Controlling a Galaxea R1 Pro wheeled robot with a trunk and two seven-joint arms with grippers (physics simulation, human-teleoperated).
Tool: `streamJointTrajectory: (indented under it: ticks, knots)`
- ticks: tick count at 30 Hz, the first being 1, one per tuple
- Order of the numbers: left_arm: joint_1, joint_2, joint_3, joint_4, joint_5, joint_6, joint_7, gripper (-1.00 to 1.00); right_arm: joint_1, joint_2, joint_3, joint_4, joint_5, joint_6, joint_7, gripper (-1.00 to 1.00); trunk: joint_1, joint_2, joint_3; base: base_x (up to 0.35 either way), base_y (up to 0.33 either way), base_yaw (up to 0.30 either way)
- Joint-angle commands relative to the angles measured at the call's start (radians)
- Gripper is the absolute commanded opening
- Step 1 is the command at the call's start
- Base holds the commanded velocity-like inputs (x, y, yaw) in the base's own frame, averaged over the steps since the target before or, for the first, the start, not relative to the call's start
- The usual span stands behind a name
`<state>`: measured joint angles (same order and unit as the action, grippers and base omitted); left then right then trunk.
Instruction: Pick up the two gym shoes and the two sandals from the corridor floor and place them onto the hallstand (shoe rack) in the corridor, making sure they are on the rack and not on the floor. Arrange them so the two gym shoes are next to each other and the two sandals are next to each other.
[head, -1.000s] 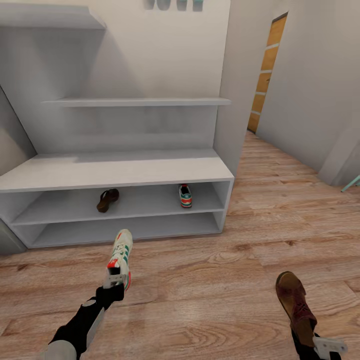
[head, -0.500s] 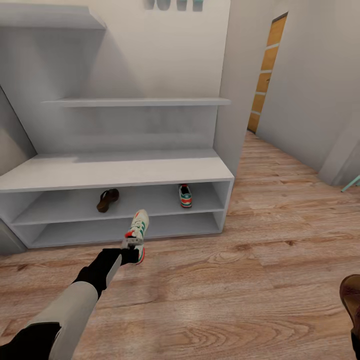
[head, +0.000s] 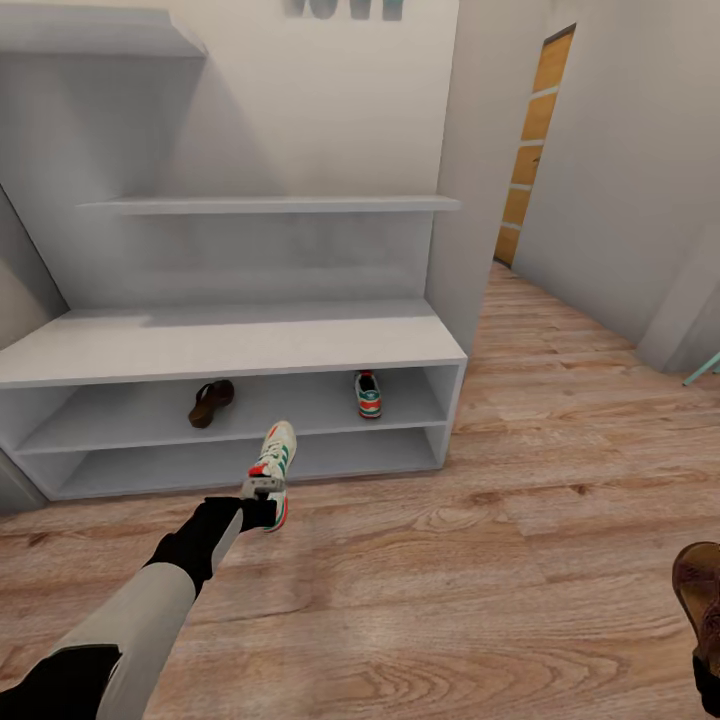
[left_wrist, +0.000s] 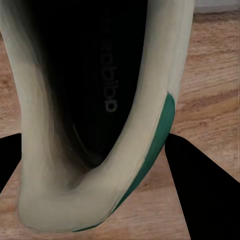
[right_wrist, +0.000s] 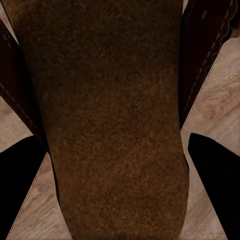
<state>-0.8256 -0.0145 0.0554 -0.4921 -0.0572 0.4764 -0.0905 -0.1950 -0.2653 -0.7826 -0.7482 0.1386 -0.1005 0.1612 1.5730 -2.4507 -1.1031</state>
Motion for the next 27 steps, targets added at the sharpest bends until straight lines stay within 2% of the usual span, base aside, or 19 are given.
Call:
streamJointTrajectory:
  ticks: [1, 4, 8, 12, 15, 22, 27]
  knots:
    - [0.0, -0.001, 0.006, -0.002, -0.006, 0.006, -0.007, -1.0, -0.001, 0.002, -0.006, 0.001, 0.01, -0.005, 0.008, -1.0, 0.0, 0.0, -0.001, 0.209, -0.143, 0.0]
    - [0.0, 0.0, 0.006, -0.002, -0.008, 0.004, -0.006, -1.0, -0.001, 0.006, -0.006, 0.001, 0.012, -0.006, 0.008, -1.0, 0.0, 0.0, -0.001, 0.229, -0.158, 0.0]
    - [0.0, -0.001, 0.006, -0.024, -0.033, 0.027, 0.022, -1.0, -0.001, 0.029, -0.003, 0.0, 0.017, -0.007, 0.008, -1.0, 0.0, 0.0, -0.001, 0.0, 0.0, 0.0]
    - [-0.004, 0.002, 0.005, -0.034, -0.03, 0.011, 0.026, -1.0, -0.001, 0.051, -0.004, 0.0, 0.016, -0.007, 0.008, -1.0, 0.0, 0.0, -0.001, 0.0, 0.0, 0.0]
    - [-0.011, -0.006, 0.004, -0.051, -0.037, 0.014, 0.036, -1.0, -0.001, 0.065, -0.004, 0.001, 0.016, -0.007, 0.008, -1.0, 0.0, 0.0, -0.001, 0.0, 0.0, 0.0]
    - [-0.03, -0.028, 0.004, -0.091, -0.045, 0.053, 0.067, -1.0, -0.001, 0.067, -0.005, 0.001, 0.016, -0.007, 0.008, -1.0, 0.0, 0.0, -0.001, 0.0, 0.0, 0.0]
    - [-0.053, -0.034, 0.004, -0.095, -0.052, 0.082, 0.102, -1.0, -0.001, 0.066, -0.006, 0.001, 0.016, -0.007, 0.008, -1.0, 0.0, 0.0, -0.001, 0.0, 0.0, 0.0]
